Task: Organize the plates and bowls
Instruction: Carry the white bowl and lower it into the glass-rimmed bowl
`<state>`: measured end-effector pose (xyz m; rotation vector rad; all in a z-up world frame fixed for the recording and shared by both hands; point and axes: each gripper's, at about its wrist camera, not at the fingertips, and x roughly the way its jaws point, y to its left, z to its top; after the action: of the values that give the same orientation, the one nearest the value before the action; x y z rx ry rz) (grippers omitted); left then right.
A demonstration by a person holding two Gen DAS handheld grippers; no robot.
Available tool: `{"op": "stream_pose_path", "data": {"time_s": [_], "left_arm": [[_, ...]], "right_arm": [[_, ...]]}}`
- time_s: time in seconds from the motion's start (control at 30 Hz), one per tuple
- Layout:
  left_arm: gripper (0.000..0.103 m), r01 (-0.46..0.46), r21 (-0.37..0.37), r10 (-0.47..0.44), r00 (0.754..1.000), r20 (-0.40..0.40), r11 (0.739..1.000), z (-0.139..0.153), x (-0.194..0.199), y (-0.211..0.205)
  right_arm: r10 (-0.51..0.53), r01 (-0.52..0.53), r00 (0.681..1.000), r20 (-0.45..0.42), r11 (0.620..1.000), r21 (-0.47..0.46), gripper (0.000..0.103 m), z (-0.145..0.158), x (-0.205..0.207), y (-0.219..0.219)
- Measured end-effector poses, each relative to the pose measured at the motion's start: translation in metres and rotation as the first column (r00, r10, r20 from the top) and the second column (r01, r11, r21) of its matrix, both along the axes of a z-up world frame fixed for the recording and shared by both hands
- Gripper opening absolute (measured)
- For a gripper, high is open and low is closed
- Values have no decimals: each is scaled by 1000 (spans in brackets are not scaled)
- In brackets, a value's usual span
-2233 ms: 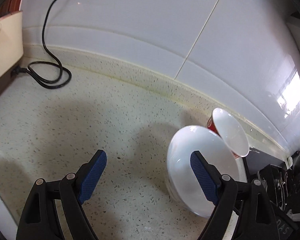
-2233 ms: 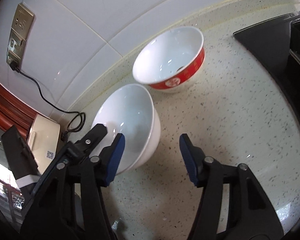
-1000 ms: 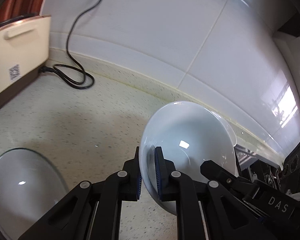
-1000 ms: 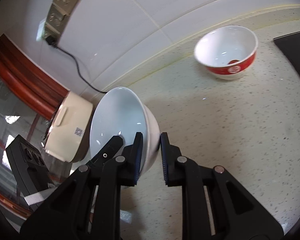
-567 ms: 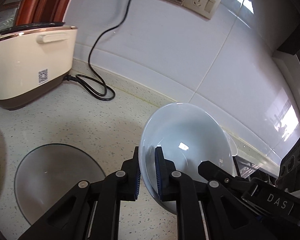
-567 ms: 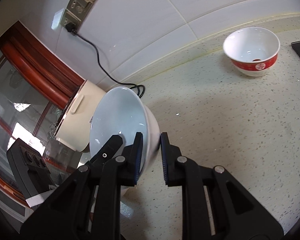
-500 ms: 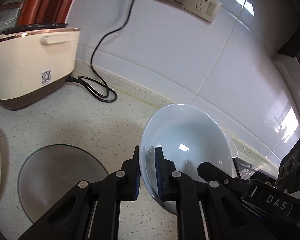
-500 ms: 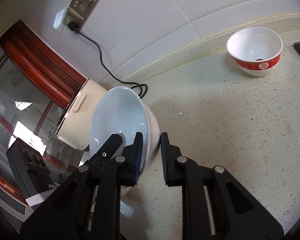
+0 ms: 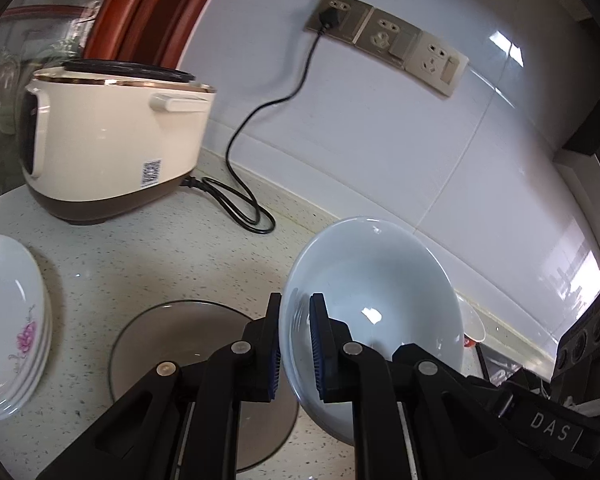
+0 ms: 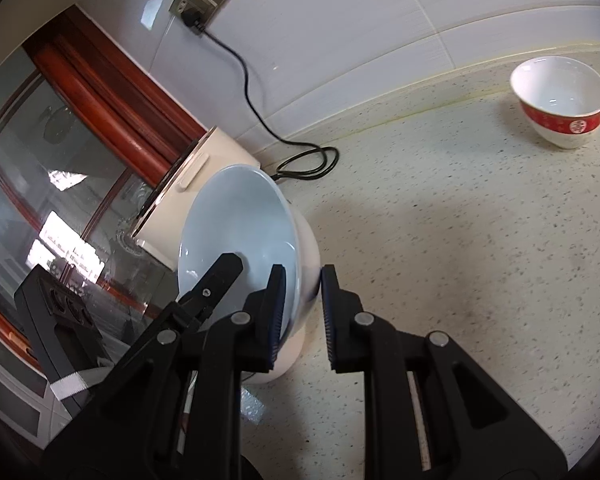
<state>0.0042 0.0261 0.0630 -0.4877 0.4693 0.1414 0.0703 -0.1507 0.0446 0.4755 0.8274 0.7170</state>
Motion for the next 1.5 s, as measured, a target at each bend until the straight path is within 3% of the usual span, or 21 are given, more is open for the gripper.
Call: {"op": "stream_pose_path", "data": {"time_s": [0.33,0.43,0.83,1.5], "left_arm": [[12,-57,-24,57,998,30,998,-6,-21,16],[13,-66,-75,67,998,17,995,-12,-22,27],[15,-107,-96,111,993,37,990,-12,-30,34],[20,-154,-122,147,987,-68,980,-26,-20,43]], "right_arm": [[63,-63,998,15,998,-17,21,-1,-10,16],[78,-78,997,10,997,-26,22,-5,-11,22],[114,-114,993,9,993,-36,22,-7,-14,32],[126,-123,992,27,988,-96,28,-13,-18,39]]}}
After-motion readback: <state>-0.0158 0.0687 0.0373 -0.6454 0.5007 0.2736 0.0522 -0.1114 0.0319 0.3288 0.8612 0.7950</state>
